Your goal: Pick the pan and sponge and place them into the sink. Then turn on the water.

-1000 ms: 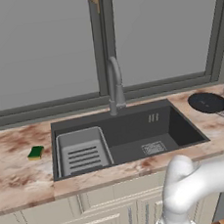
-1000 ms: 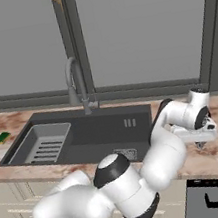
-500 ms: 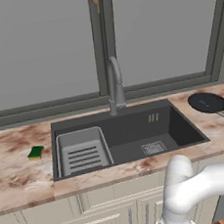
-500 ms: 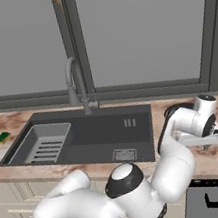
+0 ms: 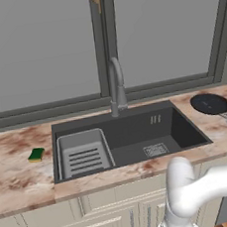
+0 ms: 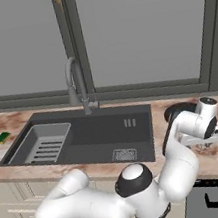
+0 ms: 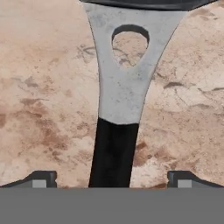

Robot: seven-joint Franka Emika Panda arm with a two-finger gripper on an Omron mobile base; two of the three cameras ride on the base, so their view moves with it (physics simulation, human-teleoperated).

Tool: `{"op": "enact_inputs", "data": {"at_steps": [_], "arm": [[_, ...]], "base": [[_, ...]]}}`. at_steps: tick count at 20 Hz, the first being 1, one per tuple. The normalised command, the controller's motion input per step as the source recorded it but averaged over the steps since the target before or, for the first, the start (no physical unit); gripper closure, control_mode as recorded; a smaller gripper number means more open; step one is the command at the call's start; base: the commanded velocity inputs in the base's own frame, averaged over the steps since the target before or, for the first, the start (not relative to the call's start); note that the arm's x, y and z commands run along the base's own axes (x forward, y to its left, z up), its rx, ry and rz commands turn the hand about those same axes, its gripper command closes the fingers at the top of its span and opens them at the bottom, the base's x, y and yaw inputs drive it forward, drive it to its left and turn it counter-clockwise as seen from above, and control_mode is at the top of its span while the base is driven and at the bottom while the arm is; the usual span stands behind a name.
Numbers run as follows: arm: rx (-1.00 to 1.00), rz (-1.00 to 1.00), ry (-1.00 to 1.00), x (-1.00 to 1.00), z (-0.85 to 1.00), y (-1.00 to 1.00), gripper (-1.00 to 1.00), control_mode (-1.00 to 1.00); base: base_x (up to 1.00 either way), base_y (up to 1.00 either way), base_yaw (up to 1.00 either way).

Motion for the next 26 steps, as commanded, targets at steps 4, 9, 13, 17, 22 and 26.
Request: {"op": "enact_inputs", "data": {"at_steps": [4,9,13,17,22,26], "arm": [[0.00,0.00,0.00,0.47,-0.24,-0.21,-1.00,-1.00],[0.00,0.00,0.00,0.46,-0.18,-0.22,-1.00,-1.00],[0.00,0.00,0.00,0.09,-0.07,-0.01,1.00,-1.00],[-0.02,0.02,-0.04,-0.24,0.02,0.18,1.00,-1.00],[-0.14,0.17,-0.18,-0.59,0.18,0.64,1.00,-1.00],[-0.21,0.30,-0.24,-0.74,0.31,0.92,1.00,-1.00]], "base": [[0.00,0.00,0.00],[0.00,0.00,0.00],[0.00,0.00,0.00],[0.00,0.00,0.00],[0.00,0.00,0.00],[0.00,0.00,0.00]]}}
